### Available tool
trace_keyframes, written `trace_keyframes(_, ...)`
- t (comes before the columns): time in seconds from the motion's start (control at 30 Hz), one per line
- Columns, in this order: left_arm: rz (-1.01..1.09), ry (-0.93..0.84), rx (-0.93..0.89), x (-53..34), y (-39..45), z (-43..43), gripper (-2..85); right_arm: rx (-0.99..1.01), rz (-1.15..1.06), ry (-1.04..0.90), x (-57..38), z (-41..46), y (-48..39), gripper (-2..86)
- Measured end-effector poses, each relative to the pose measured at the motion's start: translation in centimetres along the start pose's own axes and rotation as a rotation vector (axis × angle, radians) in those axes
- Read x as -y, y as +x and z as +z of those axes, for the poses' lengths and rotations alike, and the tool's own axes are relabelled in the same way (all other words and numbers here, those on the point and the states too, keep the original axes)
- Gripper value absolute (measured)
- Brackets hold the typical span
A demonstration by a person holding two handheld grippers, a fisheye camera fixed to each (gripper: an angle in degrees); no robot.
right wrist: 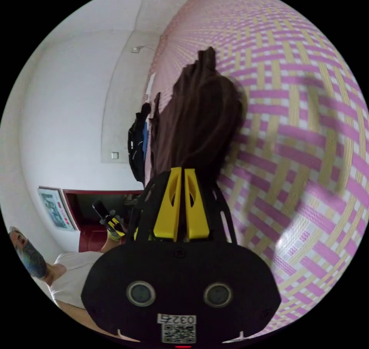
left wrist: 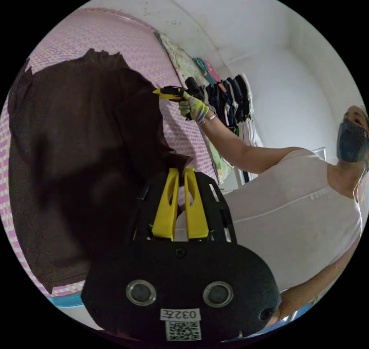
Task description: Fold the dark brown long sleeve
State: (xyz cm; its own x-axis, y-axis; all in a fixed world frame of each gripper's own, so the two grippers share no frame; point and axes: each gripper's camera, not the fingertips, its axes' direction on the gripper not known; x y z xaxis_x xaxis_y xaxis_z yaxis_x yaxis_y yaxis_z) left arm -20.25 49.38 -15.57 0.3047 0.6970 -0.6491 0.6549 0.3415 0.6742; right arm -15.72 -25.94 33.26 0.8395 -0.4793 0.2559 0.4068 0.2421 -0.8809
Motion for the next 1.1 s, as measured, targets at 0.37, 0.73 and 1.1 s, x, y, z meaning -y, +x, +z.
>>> trace_keyframes(0.37,-0.066,0.134,0.15,-1.5,1.8,-5.4,-1.7,-0.135,-0.07,-0.141,11.8,4.3,-4.1,-1.0)
trace_keyframes(0.73,0.198,-0.268,0.277,-1.4,6.2,5.8,0.0,0.133,-0.115,0.033,7.7,1.0,-0.1,0.5)
trace_keyframes(1.1,-0.154,-0.148,-0.003,-6.9,-4.6,8.0,4.8,0.132,-0.036,0.006,3.1,1.3,2.9,8.1)
